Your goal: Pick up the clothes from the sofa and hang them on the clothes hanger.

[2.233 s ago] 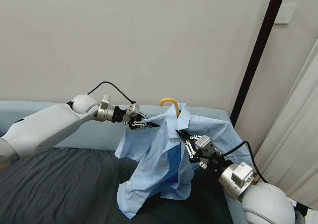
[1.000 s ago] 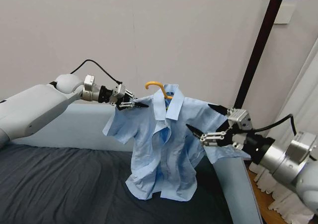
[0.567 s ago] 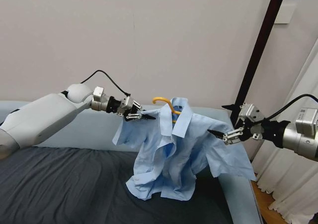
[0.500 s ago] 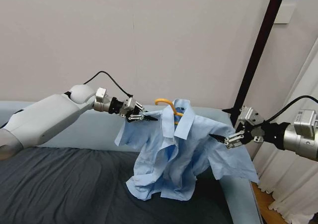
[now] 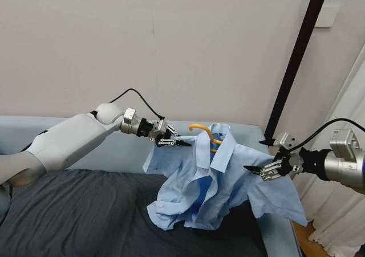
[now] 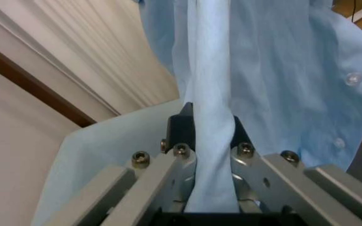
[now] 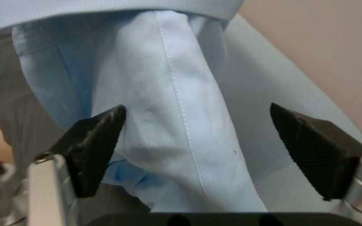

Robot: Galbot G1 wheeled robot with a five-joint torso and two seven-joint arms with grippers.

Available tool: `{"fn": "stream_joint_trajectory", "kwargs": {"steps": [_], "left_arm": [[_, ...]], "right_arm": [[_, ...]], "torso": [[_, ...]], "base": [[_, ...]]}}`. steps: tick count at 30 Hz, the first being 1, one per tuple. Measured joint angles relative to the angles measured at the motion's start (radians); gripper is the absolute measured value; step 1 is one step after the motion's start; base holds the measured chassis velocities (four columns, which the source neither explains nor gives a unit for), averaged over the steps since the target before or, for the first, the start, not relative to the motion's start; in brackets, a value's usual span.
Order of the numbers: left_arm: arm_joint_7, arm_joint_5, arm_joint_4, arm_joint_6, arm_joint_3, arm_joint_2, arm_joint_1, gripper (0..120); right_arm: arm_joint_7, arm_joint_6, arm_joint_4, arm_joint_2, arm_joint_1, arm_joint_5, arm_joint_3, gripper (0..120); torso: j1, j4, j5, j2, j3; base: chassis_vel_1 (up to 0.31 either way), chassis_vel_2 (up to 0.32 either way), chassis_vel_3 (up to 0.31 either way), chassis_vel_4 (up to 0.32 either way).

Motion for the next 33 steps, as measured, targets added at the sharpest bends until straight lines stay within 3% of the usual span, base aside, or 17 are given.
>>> {"fn": "stream_joint_trajectory", "kwargs": {"steps": [3,11,13,15,17,19,22,29,33], "left_arm": [[-0.005,0.004,-0.021,0.009,0.003,0.000,0.000,2],[-0.006,0.018,-0.045,0.015,0.005,0.001,-0.003,2],[-0.006,0.025,-0.050,0.015,0.008,0.005,-0.002,2],[-0.006,0.025,-0.051,0.015,0.008,0.006,-0.001,2],[-0.006,0.029,-0.055,0.015,0.009,0.011,0.002,2],[-0.006,0.030,-0.057,0.015,0.009,0.011,0.002,2],[-0.008,0.034,-0.057,0.016,0.009,0.011,0.003,2],[-0.019,0.048,-0.071,0.022,0.010,0.020,0.007,2],[-0.045,0.058,-0.094,0.025,0.009,0.033,0.009,12]], "right_arm": [[-0.004,-0.008,0.021,0.002,-0.011,-0.004,-0.013,72],[-0.006,-0.009,0.028,-0.002,-0.016,-0.005,-0.020,47],[-0.008,-0.008,0.029,-0.004,-0.016,-0.005,-0.020,35],[-0.008,-0.007,0.029,-0.004,-0.016,-0.005,-0.020,34],[-0.008,-0.006,0.032,-0.003,-0.018,-0.009,-0.022,22],[-0.008,-0.006,0.033,-0.002,-0.019,-0.011,-0.024,20],[-0.010,-0.002,0.039,0.003,-0.021,-0.015,-0.028,8],[-0.010,-0.001,0.046,0.011,-0.023,-0.025,-0.034,8],[-0.009,0.007,0.049,0.019,-0.023,-0.026,-0.036,8]], "torso": [[0.000,-0.0001,0.0002,0.000,0.000],[0.000,-0.0001,0.0001,0.000,0.000],[0.000,-0.0001,0.0001,0.000,0.000],[0.000,-0.0001,0.0001,0.000,0.000],[0.000,0.0000,0.0000,0.000,0.000],[0.000,0.0000,0.0000,0.000,0.000],[0.000,-0.0001,0.0001,0.000,0.000],[0.000,-0.0001,0.0000,0.000,0.000],[0.000,0.0000,0.0000,0.000,0.000]], "base": [[0.000,0.000,0.000,0.000],[0.000,0.000,0.000,0.000],[0.000,0.000,0.000,0.000],[0.000,0.000,0.000,0.000],[0.000,0.000,0.000,0.000],[0.000,0.000,0.000,0.000],[0.000,0.000,0.000,0.000],[0.000,0.000,0.000,0.000],[0.000,0.000,0.000,0.000]]}}
